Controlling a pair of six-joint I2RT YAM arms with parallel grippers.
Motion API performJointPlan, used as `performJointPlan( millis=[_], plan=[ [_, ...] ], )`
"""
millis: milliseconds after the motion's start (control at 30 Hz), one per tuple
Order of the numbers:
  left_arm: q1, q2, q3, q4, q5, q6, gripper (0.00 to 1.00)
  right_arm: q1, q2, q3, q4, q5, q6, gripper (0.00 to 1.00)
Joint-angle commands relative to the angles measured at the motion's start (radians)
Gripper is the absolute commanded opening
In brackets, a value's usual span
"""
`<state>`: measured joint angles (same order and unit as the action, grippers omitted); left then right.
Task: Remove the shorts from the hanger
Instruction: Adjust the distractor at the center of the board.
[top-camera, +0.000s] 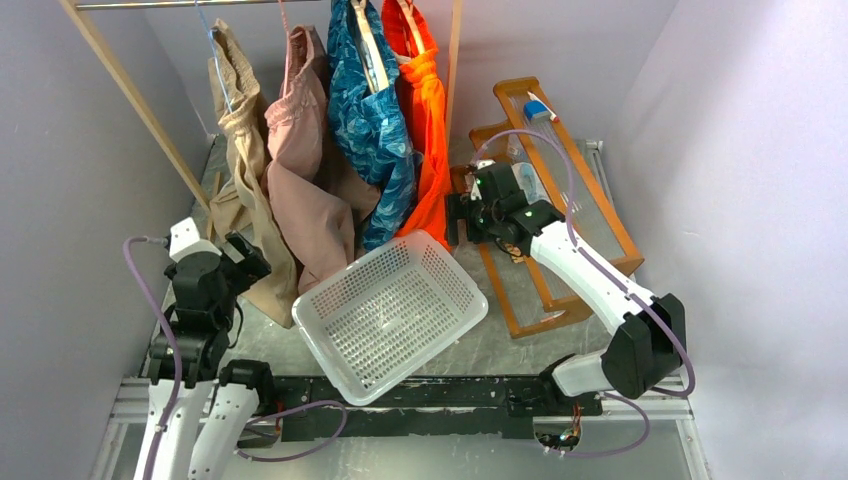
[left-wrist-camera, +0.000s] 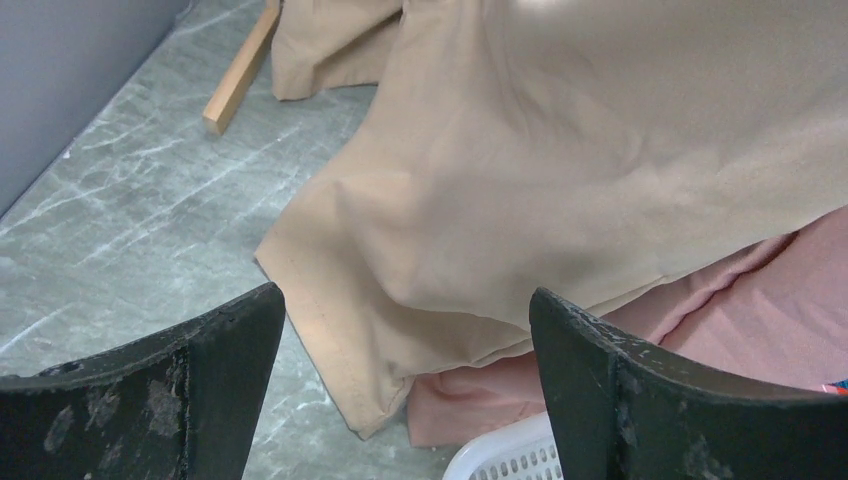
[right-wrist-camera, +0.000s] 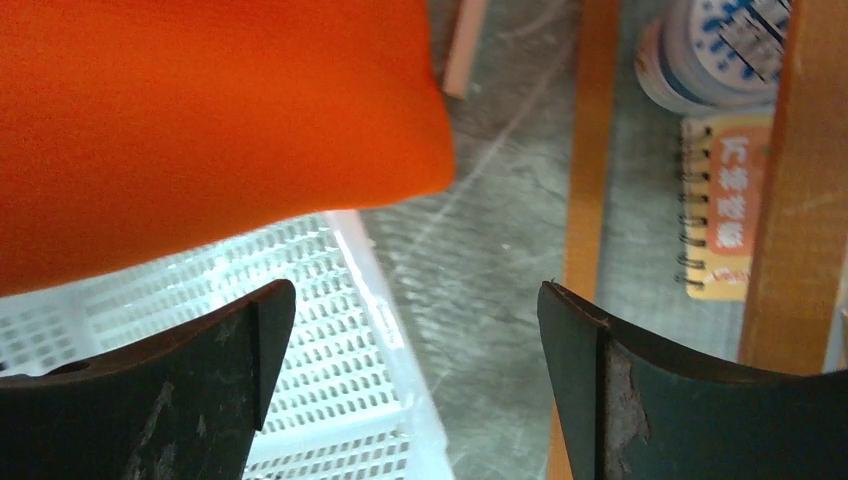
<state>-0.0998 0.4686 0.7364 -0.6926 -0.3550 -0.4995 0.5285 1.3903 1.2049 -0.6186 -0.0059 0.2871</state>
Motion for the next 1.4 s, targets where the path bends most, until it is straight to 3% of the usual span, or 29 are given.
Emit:
performJointPlan(
  millis=[0, 167, 567, 867, 1133, 1367],
  plan=[
    [0.015, -0.064, -0.031, 0.078, -0.058, 0.032, 0.96, 0.012, -0.013, -0.054, 0.023, 0.186, 0.036, 0.94],
    [0.017, -0.063, -0.034, 0.09, -0.072, 0.043, 0.95, 0.012, 0.009, -0.101, 0.024, 0.336, 0.066, 0.97],
    [0.02, -0.023, -0.033, 0.067, -0.088, 0.026, 0.96, -0.03, 0.062, -0.153, 0.103, 0.344, 0.057, 0.94],
    [0.02, -0.018, -0.044, 0.087, -0.073, 0.035, 0.95, -0.11, 0.108, -0.133, 0.111, 0.465, 0.074, 0.94],
    [0.02, 0.006, -0.045, 0.099, -0.059, 0.041, 0.96, -0.113, 0.183, -0.038, 0.222, 0.156, -0.022, 0.9],
    [0.02, 0.003, -0.048, 0.095, -0.063, 0.038, 0.95, -0.113, 0.388, 0.108, 0.247, 0.213, -0.056, 0.8]
  ],
)
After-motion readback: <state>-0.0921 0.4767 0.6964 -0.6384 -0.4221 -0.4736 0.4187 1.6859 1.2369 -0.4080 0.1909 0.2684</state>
